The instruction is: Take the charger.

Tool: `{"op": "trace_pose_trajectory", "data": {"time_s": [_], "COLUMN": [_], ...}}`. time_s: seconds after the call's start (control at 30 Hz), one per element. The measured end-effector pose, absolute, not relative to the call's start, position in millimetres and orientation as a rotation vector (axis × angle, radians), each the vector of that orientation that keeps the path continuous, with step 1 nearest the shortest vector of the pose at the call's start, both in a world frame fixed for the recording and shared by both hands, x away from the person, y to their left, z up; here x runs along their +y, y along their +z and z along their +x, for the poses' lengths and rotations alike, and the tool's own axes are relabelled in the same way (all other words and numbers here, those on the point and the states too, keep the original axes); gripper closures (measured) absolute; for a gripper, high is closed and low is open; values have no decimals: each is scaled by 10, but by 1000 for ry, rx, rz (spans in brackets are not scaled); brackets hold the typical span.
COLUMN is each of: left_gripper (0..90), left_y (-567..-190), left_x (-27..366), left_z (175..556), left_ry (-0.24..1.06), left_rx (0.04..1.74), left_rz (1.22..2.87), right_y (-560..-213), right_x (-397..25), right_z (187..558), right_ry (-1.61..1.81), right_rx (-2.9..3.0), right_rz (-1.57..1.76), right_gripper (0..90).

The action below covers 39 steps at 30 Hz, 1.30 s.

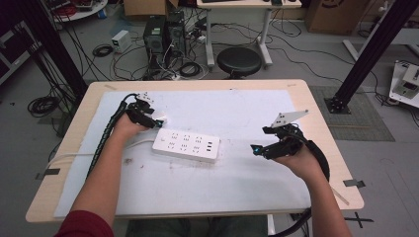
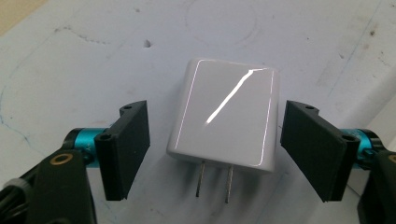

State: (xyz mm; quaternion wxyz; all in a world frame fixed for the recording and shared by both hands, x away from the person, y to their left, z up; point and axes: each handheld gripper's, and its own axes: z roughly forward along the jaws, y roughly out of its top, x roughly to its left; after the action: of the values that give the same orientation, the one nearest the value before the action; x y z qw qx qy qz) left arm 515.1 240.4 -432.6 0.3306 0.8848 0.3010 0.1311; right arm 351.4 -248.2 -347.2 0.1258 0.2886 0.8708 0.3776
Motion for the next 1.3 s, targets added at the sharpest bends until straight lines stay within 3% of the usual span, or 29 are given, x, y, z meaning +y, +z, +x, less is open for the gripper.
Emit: {"op": "trace_pose_trajectory", "data": {"time_s": [0.87, 1.3], "left_gripper": [423, 425], "left_y": [-4328, -3769], "left_x": [2337, 2423], "left_z": [5110, 4776], "left_ry": [365, 432], "left_rx": [732, 699], "left_rz": [2348, 2319], "right_y": [-3487, -3425], "right_x": [-2509, -2517], "right_z": [3512, 3542], "right_ry": [1109, 1127], "right_rx": [2528, 2516], "right_rz": [856, 835], "right_gripper": [187, 186]}}
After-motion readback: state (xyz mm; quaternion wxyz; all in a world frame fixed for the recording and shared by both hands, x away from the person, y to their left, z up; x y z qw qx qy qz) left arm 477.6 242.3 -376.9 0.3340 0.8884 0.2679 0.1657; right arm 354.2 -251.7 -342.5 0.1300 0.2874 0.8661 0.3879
